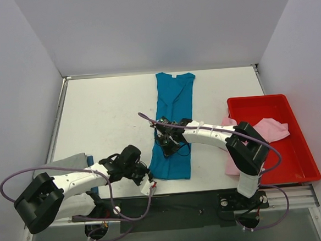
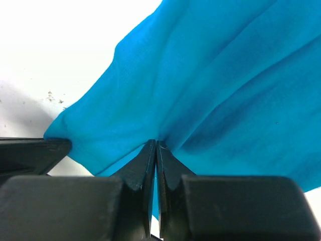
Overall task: Fold and stack the t-shirts
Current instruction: Rotate the tshirt 90 degrees
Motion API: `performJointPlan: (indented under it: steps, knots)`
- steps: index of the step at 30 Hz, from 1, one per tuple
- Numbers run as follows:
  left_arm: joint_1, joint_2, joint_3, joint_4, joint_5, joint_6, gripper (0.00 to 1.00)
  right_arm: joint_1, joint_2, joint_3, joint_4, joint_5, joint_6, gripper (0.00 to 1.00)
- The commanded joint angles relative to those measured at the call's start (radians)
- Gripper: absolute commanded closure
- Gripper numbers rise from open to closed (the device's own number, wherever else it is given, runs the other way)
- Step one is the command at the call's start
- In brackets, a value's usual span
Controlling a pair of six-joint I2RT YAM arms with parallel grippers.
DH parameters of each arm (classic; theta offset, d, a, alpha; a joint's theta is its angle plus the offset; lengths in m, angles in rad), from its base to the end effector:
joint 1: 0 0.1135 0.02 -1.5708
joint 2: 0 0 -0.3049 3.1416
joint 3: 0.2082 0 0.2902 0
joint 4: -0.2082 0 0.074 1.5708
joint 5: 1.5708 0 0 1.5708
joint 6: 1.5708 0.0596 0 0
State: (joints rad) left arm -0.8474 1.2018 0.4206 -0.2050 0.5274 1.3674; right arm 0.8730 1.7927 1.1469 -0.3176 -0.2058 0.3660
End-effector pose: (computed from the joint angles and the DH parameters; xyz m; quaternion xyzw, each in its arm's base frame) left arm 0.1252 -0.1871 0.1359 0.8606 0.3460 -0.1697 0.3330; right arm 0.2641 0.3339 0.1793 -0.2678 0.9112 0.2525 0.1853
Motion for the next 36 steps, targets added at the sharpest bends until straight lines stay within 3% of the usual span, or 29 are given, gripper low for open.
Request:
performJointPlan:
  steps: [1, 10, 16, 29, 36]
  knots:
    - [-0.028, -0.053, 0.041, 0.007, 0.077, -0.102, 1.00, 0.043, -0.061, 0.028, 0.006, -0.018, -0.028, 1.00]
    - [-0.068, -0.070, 0.021, 0.029, 0.071, -0.175, 1.00, 0.098, 0.005, -0.018, 0.031, -0.077, 0.002, 1.00]
    - [-0.076, -0.073, 0.004, 0.047, 0.057, -0.182, 1.00, 0.113, -0.116, -0.174, 0.055, -0.011, 0.056, 1.00]
    - [-0.084, -0.080, -0.006, 0.055, 0.051, -0.177, 1.00, 0.112, -0.314, -0.306, -0.038, 0.077, 0.096, 1.00]
    - [-0.090, -0.084, -0.014, 0.065, 0.049, -0.179, 1.00, 0.118, -0.308, -0.207, -0.063, 0.089, 0.024, 1.00]
